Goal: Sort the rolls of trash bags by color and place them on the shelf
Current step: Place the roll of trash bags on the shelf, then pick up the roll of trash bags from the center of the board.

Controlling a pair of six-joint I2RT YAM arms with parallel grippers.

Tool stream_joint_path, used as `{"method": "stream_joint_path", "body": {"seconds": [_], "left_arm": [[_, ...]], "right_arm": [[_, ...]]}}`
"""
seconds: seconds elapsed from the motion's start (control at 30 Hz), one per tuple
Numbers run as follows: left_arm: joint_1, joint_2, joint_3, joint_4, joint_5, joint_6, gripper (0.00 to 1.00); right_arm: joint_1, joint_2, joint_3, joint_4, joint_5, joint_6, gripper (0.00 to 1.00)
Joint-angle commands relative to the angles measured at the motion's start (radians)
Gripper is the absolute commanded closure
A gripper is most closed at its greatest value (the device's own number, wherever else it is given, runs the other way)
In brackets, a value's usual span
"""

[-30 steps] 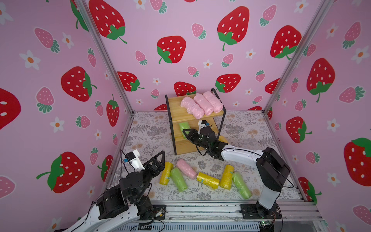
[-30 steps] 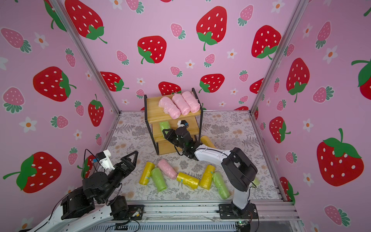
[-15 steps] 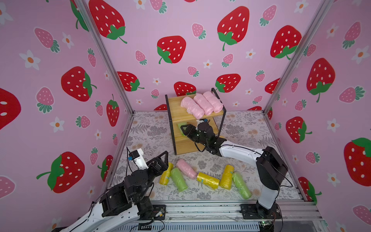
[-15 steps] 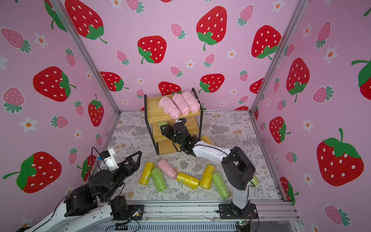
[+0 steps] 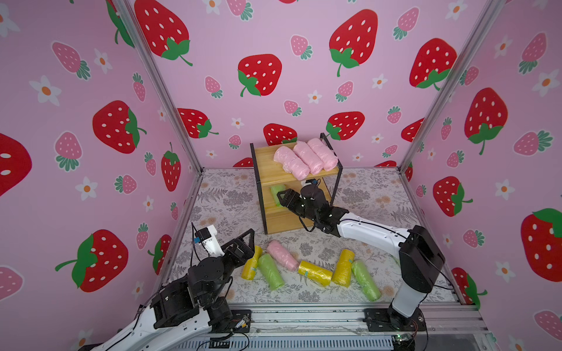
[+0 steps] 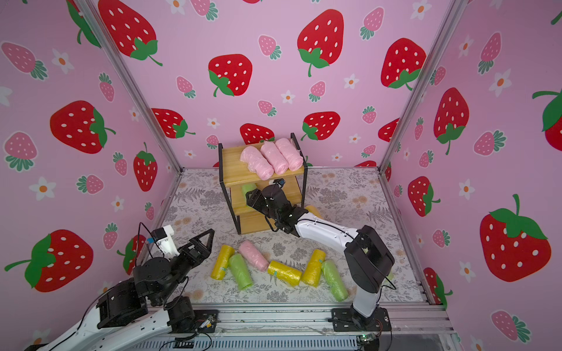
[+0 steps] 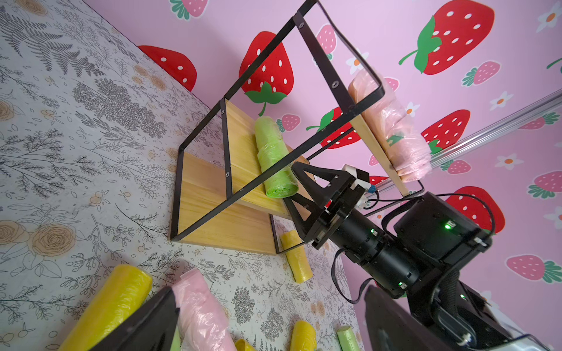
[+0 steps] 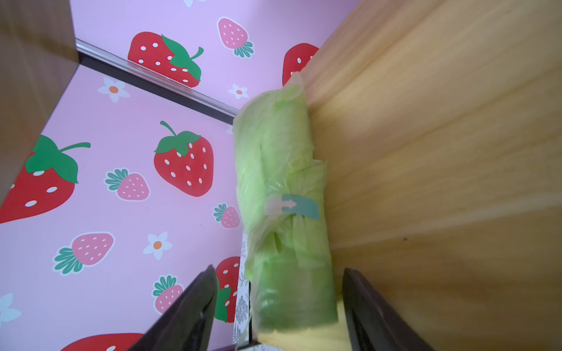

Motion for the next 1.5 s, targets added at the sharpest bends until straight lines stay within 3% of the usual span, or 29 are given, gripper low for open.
{"method": "stream_joint_path", "body": {"seconds": [0.0,0.3,0.5,0.8,1.07,1.47], "left_arm": [[-0.002,-0.005,0.005,-0.028,-0.015,0.008,0.00],[-0.002,0.061,0.006,-0.079,-0.029,-0.105,0.00],[-0.001,0.180,0.036,-0.103,0.002,-0.156,0.00],[-0.001,0.214,-0.002,-0.045,0.010,-0.209,0.01],[0.001,0.191,-0.010,-0.115,-0.001,-0.274,0.02],[0.001,0.150,-0.029,-0.126,-0.005,-0.294,0.02]], "right_arm": [[0.008,-0.088,-0.063,-0.055,0.017,-0.066,0.26],[0.005,-0.280,-0.270,-0.166,-0.014,-0.194,0.23],[0.007,-0.347,-0.313,-0.350,-0.223,-0.405,0.23],[0.092,-0.234,-0.307,-0.507,-0.321,-0.560,0.18],[0.205,-0.064,-0.180,-0.592,-0.239,-0.657,0.13],[0.231,0.065,-0.058,-0.718,-0.158,-0.638,0.15]]}}
